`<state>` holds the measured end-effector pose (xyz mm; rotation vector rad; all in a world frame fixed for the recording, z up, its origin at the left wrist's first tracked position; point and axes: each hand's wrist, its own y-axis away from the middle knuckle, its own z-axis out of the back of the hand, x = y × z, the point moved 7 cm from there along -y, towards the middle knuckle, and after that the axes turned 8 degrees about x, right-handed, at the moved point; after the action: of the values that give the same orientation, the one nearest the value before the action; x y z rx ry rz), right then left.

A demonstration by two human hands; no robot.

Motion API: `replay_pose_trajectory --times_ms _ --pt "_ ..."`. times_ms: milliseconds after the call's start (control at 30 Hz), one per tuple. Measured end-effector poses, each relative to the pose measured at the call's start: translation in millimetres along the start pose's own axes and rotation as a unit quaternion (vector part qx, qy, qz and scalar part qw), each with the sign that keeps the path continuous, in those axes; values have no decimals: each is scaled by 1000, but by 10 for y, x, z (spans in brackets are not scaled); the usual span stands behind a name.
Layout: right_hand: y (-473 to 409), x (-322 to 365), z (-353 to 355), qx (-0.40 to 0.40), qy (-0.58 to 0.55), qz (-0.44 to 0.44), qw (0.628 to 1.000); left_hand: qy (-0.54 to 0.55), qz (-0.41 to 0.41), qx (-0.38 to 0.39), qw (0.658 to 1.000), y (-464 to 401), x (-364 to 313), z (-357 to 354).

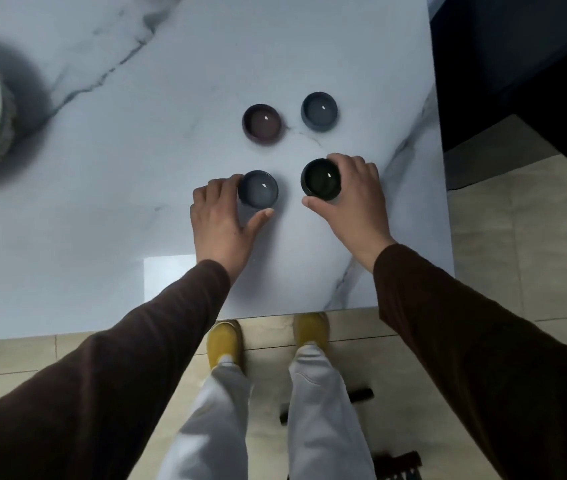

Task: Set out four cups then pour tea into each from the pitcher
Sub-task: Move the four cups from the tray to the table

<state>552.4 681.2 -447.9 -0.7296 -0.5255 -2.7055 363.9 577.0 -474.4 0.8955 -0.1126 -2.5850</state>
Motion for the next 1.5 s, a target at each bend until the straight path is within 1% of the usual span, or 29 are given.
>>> replay_pose_trajectory --times_ms 300,700,833,1000,1133,1200,1300,1400,1500 --pt "-355 -311 -55 18 19 51 998 -15 50 -13 999 -138 -132 -326" --pt "-453 -386 -170 20 25 74 997 -31 66 -15 997 -150 -130 -372" --pt "-449 -392 -157 9 22 67 997 -55 57 -7 997 -174 -136 -352" --pt "-420 -395 -151 23 22 57 998 -68 60 1 996 -208 -136 -343" --pt "-383 -367 -118 36 54 47 997 -81 65 18 994 -219 -159 -332" --pt "-346 -318 -44 30 76 45 996 -87 64 32 994 -191 -171 -296" --pt "-265 -155 100 10 104 57 993 -88 61 23 994 -104 -146 -131" --pt "-162 128 167 4 127 78 989 -88 59 12 994 16 -43 157" --pt "-48 476 134 13 142 101 985 -112 45 14 993 147 123 484"
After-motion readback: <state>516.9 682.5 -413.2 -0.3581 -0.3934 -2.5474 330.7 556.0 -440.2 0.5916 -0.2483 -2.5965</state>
